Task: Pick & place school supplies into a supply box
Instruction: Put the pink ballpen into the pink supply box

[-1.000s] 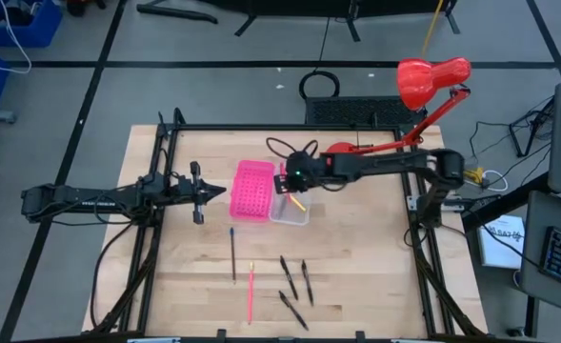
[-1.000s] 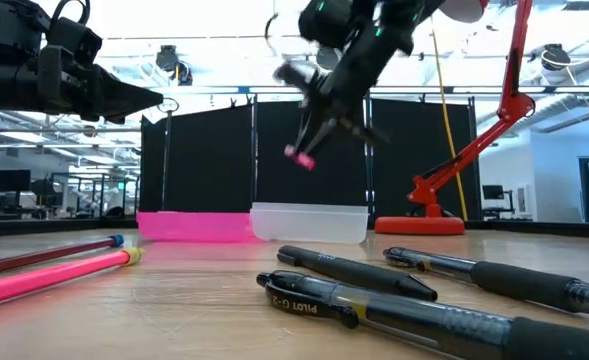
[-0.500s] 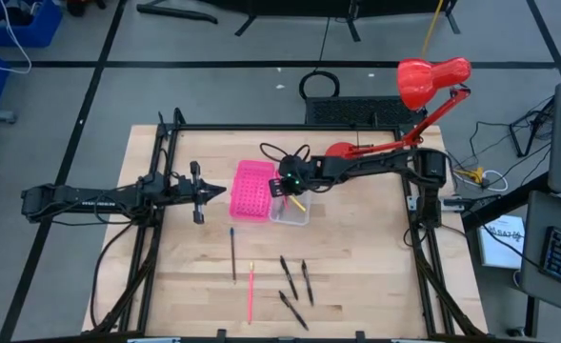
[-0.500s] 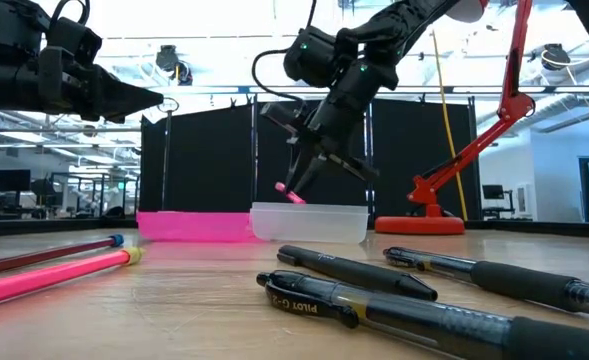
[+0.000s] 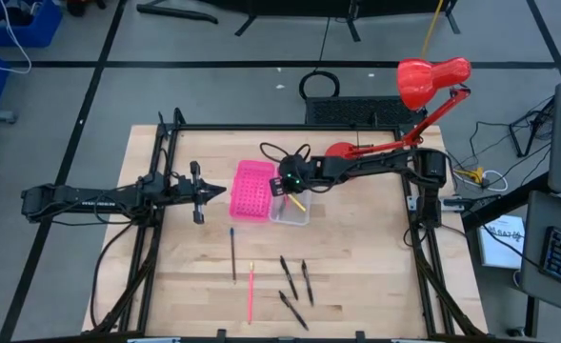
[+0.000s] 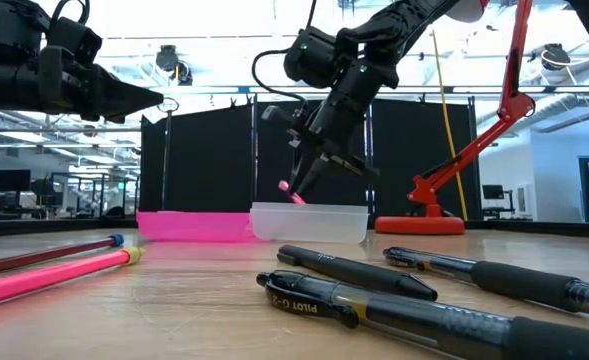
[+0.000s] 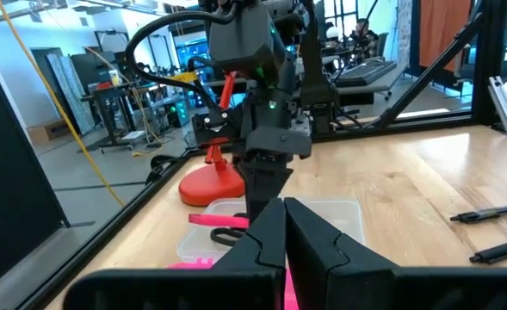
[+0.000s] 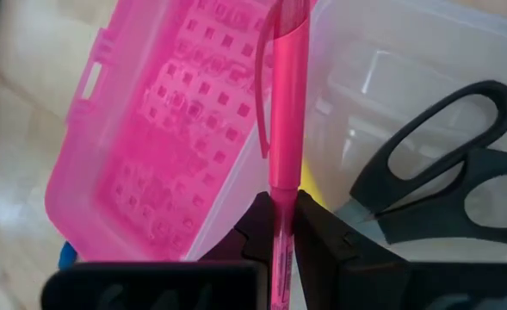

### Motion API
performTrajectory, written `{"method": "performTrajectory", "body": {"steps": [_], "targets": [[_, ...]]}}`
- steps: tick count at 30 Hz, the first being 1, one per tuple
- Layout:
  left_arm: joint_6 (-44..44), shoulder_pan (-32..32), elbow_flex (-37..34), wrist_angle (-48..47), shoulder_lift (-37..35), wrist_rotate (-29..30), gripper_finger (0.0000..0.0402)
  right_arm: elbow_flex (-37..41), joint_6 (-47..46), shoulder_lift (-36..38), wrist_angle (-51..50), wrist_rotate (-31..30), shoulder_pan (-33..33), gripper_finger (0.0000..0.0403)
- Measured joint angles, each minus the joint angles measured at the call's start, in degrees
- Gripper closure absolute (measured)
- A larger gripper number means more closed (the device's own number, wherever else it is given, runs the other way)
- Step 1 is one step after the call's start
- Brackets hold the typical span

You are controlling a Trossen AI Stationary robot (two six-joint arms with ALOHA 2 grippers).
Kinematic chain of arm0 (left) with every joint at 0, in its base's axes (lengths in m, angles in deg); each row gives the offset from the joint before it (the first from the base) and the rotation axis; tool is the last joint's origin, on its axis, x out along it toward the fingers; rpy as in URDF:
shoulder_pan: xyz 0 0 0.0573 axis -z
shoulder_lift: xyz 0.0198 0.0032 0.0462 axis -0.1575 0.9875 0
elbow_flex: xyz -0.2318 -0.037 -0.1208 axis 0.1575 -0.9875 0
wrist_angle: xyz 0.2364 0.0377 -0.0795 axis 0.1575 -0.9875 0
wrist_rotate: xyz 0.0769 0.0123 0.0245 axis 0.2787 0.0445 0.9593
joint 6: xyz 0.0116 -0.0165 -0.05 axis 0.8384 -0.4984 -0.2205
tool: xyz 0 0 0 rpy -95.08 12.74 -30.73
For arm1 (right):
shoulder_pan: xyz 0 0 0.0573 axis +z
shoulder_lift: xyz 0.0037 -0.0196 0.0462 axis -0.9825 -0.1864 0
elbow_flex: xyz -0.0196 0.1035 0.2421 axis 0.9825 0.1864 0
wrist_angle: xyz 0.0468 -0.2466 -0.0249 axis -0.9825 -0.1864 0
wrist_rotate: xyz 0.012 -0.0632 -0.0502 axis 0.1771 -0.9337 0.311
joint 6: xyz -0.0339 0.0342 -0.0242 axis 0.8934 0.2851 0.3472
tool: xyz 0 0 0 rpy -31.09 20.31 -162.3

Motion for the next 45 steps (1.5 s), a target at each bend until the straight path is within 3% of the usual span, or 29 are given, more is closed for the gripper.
{"method": "performTrajectory", "body": {"steps": [14,22,34,45], "targets": [[-0.9,0.0,0.0,0.1,0.0,0.0,0.0392,0.0,-0.7,0.0,-1.3,0.0,2.9,0.0384],[-0.8,0.0,0.0,0.1,0.0,0.0,0.0392,0.0,-0.8,0.0,-4.4,-3.0,2.5,0.0384],[-0.8,0.0,0.0,0.1,0.0,0.0,0.0392,0.0,-2.4,0.0,-15.3,-4.3,0.2,0.0384],[-0.8,0.0,0.0,0.0,0.0,0.0,0.0392,4.6,-4.6,0.0,-11.9,-3.0,-0.9,0.0366]]}}
